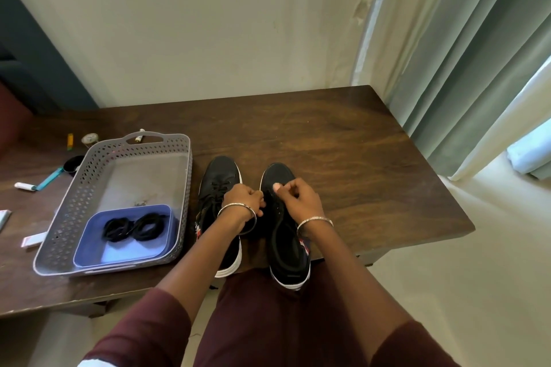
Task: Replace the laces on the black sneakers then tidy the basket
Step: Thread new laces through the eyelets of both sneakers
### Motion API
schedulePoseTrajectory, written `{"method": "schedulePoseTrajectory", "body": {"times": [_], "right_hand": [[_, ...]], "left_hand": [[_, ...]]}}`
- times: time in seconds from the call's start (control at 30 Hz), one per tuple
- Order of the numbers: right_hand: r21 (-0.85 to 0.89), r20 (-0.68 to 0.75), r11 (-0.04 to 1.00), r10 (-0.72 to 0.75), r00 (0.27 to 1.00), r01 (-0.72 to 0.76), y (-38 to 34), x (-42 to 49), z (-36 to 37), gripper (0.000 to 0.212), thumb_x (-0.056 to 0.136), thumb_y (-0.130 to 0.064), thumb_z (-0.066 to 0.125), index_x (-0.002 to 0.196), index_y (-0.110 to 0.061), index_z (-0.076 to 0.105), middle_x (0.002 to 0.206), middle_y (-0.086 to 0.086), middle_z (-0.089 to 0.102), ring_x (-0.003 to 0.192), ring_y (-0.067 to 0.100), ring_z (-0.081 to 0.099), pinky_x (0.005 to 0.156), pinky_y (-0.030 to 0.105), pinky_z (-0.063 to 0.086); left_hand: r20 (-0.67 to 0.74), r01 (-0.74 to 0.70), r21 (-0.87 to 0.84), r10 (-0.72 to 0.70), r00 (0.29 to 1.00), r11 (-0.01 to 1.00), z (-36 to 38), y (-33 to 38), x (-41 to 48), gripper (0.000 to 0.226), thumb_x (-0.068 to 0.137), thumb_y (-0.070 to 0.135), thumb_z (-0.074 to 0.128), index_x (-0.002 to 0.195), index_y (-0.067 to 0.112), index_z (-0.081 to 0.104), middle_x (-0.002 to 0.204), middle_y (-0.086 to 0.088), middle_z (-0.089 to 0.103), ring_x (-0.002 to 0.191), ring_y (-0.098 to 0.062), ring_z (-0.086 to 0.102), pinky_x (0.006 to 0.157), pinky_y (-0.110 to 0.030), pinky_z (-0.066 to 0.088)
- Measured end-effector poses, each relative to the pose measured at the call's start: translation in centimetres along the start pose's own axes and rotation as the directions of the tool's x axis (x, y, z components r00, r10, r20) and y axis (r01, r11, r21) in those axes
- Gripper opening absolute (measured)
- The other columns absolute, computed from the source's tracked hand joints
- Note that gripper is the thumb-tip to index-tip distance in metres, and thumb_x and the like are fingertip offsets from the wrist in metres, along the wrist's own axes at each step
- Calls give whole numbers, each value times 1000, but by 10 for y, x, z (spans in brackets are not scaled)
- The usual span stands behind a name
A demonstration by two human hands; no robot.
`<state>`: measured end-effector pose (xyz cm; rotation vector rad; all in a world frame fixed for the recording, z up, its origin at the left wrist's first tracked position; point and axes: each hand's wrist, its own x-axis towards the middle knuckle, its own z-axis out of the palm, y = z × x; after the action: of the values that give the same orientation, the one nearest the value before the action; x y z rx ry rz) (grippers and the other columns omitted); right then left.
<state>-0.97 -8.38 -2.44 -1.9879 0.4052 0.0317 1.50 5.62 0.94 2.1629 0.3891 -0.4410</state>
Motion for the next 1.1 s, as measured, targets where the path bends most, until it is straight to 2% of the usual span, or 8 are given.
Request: {"method": "schedulePoseTrajectory", "body": {"times": [0.17, 0.37, 0.5, 0.63, 0.7, 0.8, 0.97, 1.1], "right_hand": [[-86, -121, 996, -2, 993, -8, 15, -23, 8, 20, 84, -32, 75, 75, -18, 64, 66, -7, 63, 64, 8, 58, 63, 26, 44], [-73, -102, 994, 68, 992, -75, 13, -17, 9, 23, 82, -26, 76, 66, -18, 61, 59, -9, 57, 57, 3, 52, 55, 17, 35], [-75, -112, 995, 64, 992, -72, 13, -19, 12, 23, 82, -24, 75, 67, -17, 60, 59, -9, 57, 56, 2, 52, 51, 7, 32], [-67, -111, 995, 67, 992, -74, 14, -19, 11, 25, 82, -23, 74, 65, -20, 57, 60, -9, 58, 58, 2, 53, 53, 9, 33], [-65, -108, 995, 74, 991, -81, 14, -19, 11, 24, 82, -23, 74, 65, -20, 58, 60, -9, 58, 58, 1, 53, 52, 6, 32], [-59, -106, 994, 81, 991, -87, 14, -20, 11, 22, 82, -24, 75, 67, -19, 60, 61, -9, 59, 58, 1, 54, 52, 7, 33], [-55, -106, 995, 82, 991, -88, 13, -22, 10, 21, 83, -24, 75, 68, -18, 61, 61, -8, 61, 60, 3, 57, 55, 16, 39], [-63, -105, 995, 68, 992, -75, 12, -23, 10, 21, 85, -23, 74, 69, -18, 61, 61, -8, 60, 58, 3, 56, 54, 14, 39]], "left_hand": [[25, -24, -8, 25, 999, 1000, -2, -1, 1, 29, 97, 21, 58, 72, 11, 69, 69, -1, 73, 49, -9, 61, 58, -20, 45], [64, -49, 58, 45, 997, 997, -9, -4, -5, 30, 97, 22, 58, 72, 11, 69, 72, -1, 75, 47, -11, 63, 73, -27, 53], [190, -118, 206, 78, 979, 971, -14, -9, -25, 35, 100, 28, 56, 72, 10, 69, 66, 1, 74, 38, -5, 53, 58, -23, 47], [273, -167, 369, 65, 960, 914, -22, -17, -55, 34, 99, 33, 54, 72, 16, 66, 62, -1, 72, 41, -8, 57, 65, -25, 53], [283, -191, 518, 44, 958, 834, -25, -19, -67, 29, 96, 35, 56, 76, 17, 67, 72, -2, 73, 60, -15, 67, 75, -31, 57], [180, -203, 684, 108, 978, 701, -25, -14, -70, 26, 93, 41, 61, 94, 16, 68, 99, -9, 69, 93, -33, 67, 82, -39, 55], [-62, -224, 562, 310, 949, 796, -14, 1, -29, 24, 98, 32, 54, 102, 15, 71, 98, -13, 70, 93, -37, 67, 77, -40, 53], [-34, -196, 536, 254, 967, 821, -4, 8, -2, 22, 94, 32, 64, 101, 13, 73, 102, -15, 70, 95, -36, 66, 77, -41, 55]]}}
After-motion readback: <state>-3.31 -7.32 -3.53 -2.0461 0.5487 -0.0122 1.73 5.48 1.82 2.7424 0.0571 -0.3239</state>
